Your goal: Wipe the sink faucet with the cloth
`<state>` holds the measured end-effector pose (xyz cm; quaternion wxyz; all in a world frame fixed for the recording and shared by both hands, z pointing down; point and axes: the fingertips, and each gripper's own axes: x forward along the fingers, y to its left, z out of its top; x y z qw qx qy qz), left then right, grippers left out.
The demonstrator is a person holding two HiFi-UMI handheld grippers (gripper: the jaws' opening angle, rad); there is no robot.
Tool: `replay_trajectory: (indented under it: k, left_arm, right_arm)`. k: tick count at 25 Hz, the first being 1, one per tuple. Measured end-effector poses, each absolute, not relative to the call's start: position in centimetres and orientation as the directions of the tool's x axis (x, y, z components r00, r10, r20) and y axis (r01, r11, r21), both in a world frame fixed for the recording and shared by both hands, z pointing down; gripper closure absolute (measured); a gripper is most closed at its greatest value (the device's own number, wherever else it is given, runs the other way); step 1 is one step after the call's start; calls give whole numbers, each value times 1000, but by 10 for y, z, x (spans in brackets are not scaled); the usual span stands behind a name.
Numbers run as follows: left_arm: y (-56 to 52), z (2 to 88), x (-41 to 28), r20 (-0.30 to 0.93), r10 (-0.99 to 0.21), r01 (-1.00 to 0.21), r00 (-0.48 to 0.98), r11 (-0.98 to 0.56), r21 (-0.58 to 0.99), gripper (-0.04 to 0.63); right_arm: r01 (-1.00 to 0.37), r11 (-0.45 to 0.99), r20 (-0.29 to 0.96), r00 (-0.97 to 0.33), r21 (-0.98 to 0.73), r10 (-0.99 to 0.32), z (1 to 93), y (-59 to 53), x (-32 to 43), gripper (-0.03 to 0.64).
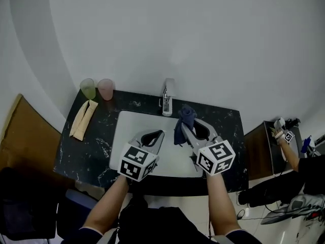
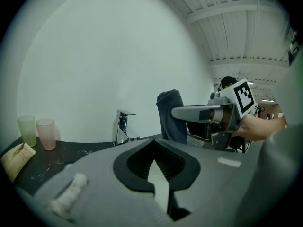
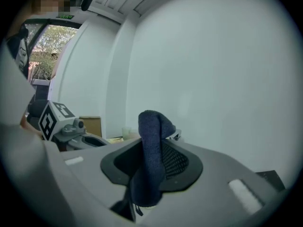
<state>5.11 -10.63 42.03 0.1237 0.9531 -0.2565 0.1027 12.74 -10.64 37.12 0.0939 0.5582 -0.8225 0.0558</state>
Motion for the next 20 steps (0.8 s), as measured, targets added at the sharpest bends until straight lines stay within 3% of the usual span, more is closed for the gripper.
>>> replay_trajectory:
  k: [5, 9, 14, 20]
  left_arm:
    - [-145, 434, 59, 256, -466, -516, 847, -836, 184, 592]
    - [-169, 449, 68, 278, -497, -554, 822, -811, 188, 521]
    - [-194, 459, 74, 318, -556, -625, 768, -758, 186, 429]
    - [-203, 465, 95, 336, -550, -624, 765, -763, 172, 399]
  right_arm:
    - [-939, 334, 212, -311, 81, -926, 357, -149, 139, 500]
    - [-929, 347, 206, -318, 125, -925, 349, -184, 150, 500]
    - [-876, 446, 182, -415, 184, -891, 334, -231, 147, 500]
    - [-736, 636, 288, -573, 232, -767, 350, -268, 121, 500]
